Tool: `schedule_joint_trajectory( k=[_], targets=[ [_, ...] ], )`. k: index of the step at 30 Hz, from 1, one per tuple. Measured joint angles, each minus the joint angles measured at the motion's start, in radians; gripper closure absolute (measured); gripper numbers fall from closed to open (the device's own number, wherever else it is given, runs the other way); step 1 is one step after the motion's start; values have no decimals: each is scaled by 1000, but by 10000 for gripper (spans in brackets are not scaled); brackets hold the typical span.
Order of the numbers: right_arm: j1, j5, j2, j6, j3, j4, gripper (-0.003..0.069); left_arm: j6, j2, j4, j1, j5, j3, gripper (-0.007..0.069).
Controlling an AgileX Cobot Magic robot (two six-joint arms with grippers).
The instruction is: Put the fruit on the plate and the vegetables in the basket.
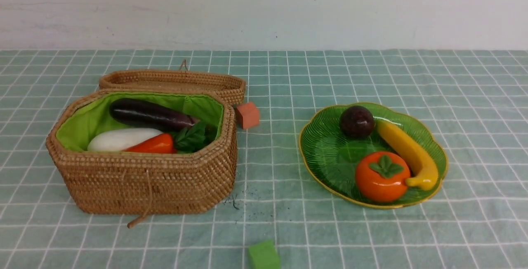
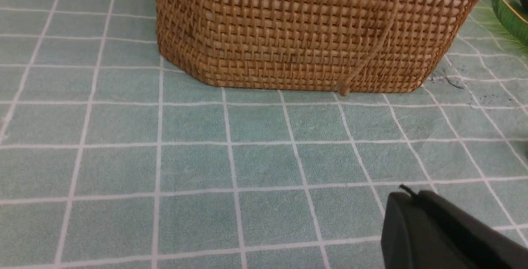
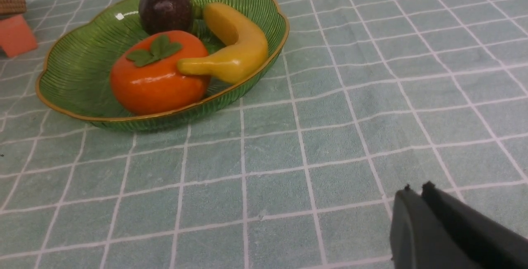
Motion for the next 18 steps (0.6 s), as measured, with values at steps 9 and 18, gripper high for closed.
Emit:
schedule_joint_trajectory(
  k=[9, 18],
  targets=[
    [0, 0, 0, 0, 0, 0, 624, 0, 0, 0, 0, 0, 0, 638],
    [0, 0, 0, 0, 0, 0, 624, 0, 0, 0, 0, 0, 0, 636]
  ],
)
